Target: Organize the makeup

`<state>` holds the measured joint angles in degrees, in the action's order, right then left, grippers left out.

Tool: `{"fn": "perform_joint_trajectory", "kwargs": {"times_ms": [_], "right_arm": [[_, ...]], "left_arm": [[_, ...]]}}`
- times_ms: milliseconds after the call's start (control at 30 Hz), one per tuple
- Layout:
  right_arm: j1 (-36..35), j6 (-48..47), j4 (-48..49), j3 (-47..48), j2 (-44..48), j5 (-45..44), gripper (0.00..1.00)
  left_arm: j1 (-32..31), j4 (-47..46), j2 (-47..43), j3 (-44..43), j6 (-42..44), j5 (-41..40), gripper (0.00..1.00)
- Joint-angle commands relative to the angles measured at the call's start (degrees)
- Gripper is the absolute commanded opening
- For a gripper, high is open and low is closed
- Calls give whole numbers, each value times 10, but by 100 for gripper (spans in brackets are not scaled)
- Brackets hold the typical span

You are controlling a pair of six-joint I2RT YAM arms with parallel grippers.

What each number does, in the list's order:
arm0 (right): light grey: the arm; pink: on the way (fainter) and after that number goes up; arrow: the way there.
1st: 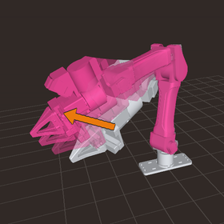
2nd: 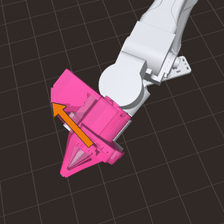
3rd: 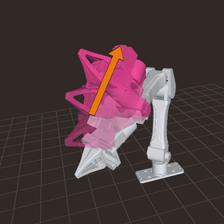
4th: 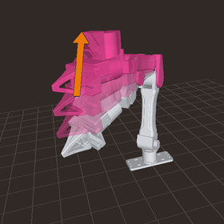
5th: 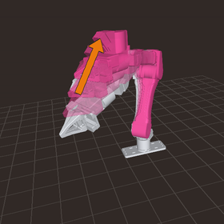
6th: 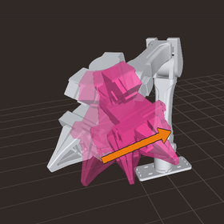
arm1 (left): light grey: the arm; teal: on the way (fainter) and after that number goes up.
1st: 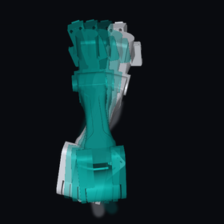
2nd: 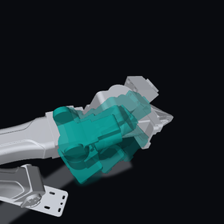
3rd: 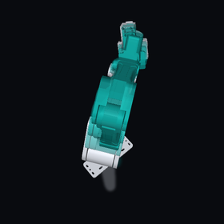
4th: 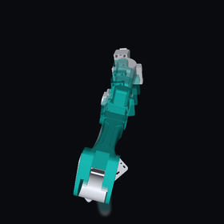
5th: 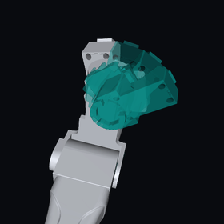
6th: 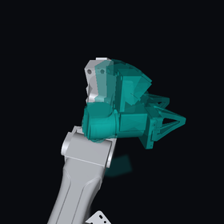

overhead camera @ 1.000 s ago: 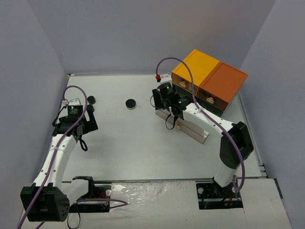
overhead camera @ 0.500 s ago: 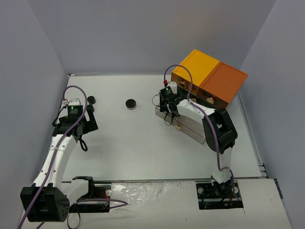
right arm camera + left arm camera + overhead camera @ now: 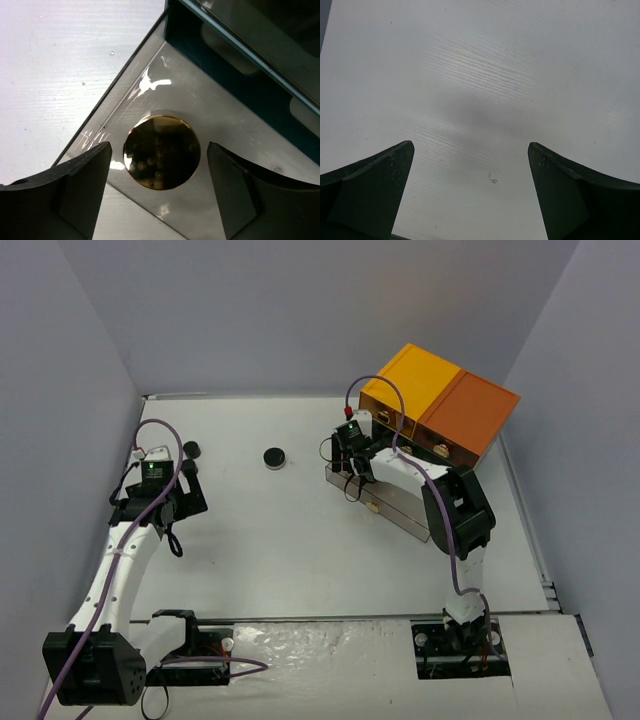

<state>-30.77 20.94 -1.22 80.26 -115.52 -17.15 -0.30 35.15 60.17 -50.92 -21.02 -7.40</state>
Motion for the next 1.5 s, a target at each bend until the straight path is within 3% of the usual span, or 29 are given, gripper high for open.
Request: {"fn": "perform_joint_trajectory", "kwargs": {"times_ms": [0,167,300,367,600,800,967,1200,1367,1467], "right_arm": [[-6,-12,-7,19,2,-3,78],[-10,-31,-20,25,42,-2,79],[-19,-57,-31,22,111,14,83],[-24,-74,-33,10,159,34,87],[-27,-115,-32,-60,315,94,100],[-27,-136,-33,-123,434,114,100],[-25,-135,-34,-181,501,118,100],[-25,-129,-41,-223,542,119,100],[-25,-127,-44,-228,542,117,100],[-25,-127,-44,-230,542,116,100]], "left_arm": [[0,-30,7,-16,5,28,97],[-16,-35,18,-39,-10,47,97],[-76,-54,70,-81,-21,30,97],[-118,-65,121,-116,-26,19,97],[-173,-106,300,-243,-37,21,97],[-194,-103,464,-397,-18,26,97],[-197,-110,560,-476,-4,55,97],[-204,-82,657,-581,12,57,97],[-210,-67,693,-601,16,34,97],[-210,-64,704,-596,17,31,89]]}}
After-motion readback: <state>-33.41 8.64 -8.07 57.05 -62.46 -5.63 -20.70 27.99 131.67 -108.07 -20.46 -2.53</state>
